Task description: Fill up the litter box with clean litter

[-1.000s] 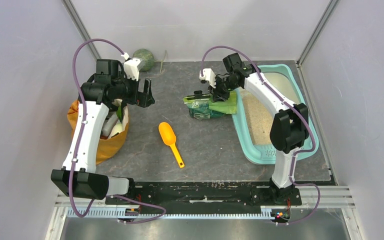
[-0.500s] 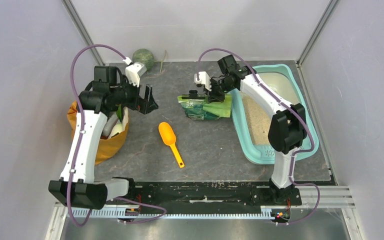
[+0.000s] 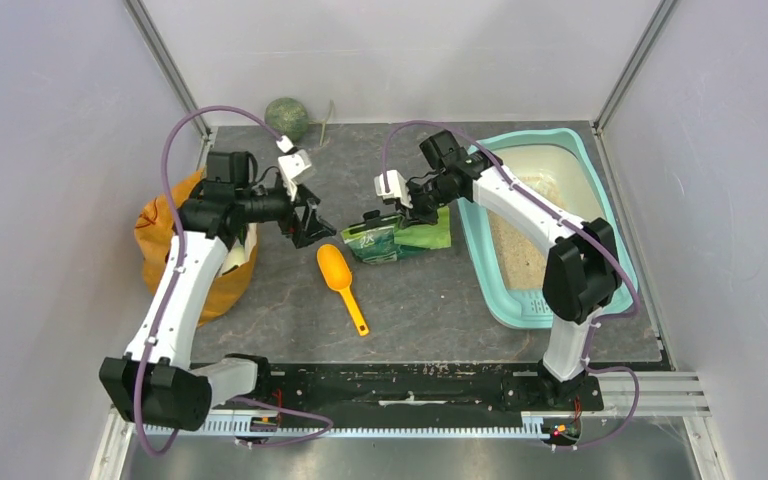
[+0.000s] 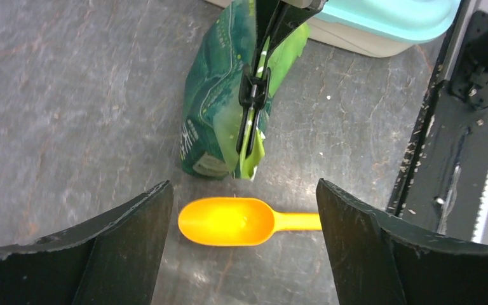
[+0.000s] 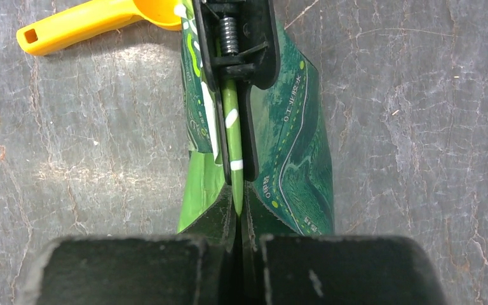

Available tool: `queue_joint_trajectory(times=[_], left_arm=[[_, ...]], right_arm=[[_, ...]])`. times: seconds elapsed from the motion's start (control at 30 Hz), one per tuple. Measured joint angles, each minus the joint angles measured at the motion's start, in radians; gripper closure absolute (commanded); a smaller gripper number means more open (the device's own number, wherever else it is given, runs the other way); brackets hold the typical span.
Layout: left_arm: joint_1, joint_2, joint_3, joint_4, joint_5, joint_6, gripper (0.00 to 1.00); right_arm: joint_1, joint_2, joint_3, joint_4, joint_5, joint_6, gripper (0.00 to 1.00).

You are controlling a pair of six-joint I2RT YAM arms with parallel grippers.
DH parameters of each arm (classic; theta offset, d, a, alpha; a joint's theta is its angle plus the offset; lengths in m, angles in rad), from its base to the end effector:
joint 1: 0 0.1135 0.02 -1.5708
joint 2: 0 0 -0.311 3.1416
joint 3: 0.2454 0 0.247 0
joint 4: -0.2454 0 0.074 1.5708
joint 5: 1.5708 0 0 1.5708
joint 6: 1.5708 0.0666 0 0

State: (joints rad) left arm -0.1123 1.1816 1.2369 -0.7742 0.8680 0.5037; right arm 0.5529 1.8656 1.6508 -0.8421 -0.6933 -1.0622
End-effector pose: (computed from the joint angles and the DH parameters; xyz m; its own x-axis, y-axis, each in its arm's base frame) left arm 0.2189 -0.0758 0.3973 -0.2628 0.3436 -0.9016 0.8790 0.4705 -0.0769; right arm 0.3341 0.2562 0.3096 0.2254 -0.6503 -0.7255 -0.9742 -0.1610 -0.1584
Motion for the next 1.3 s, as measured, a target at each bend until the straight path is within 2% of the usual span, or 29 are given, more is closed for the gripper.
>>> queue_joint_trajectory(times=[0.23,0.43,0.77,0.87,1.0,1.07,1.3], left_arm=[[-0.117,0.080,-0.072,0.201,0.021,0.095,0.20],[-0.199,0.135,-0.141,0.373,0.000,0.108,0.33],[-0.238,0.188,-0.164,0.521,-0.024,0.103,0.47],[-0.239,0.198,-0.164,0.529,-0.028,0.100,0.56],[-0.239,0.203,-0.164,0.526,-0.028,0.093,0.81],[-0.241,0.203,-0.164,0.527,-0.029,0.089,0.97],[-0.243,0.200,-0.163,0.528,-0.019,0.069,0.98]], right_arm=[[0.000,-0.015,-0.027,0.050,0.014,0.047,1.00],[0.000,-0.015,-0.027,0.064,0.023,0.093,1.00],[0.000,-0.017,-0.032,0.074,0.029,0.121,1.00],[0.000,-0.018,-0.034,0.078,0.029,0.124,1.00],[0.000,-0.020,-0.038,0.082,0.030,0.127,1.00],[0.000,-0.021,-0.039,0.085,0.031,0.128,1.00],[0.000,-0.021,-0.040,0.088,0.034,0.133,1.00]])
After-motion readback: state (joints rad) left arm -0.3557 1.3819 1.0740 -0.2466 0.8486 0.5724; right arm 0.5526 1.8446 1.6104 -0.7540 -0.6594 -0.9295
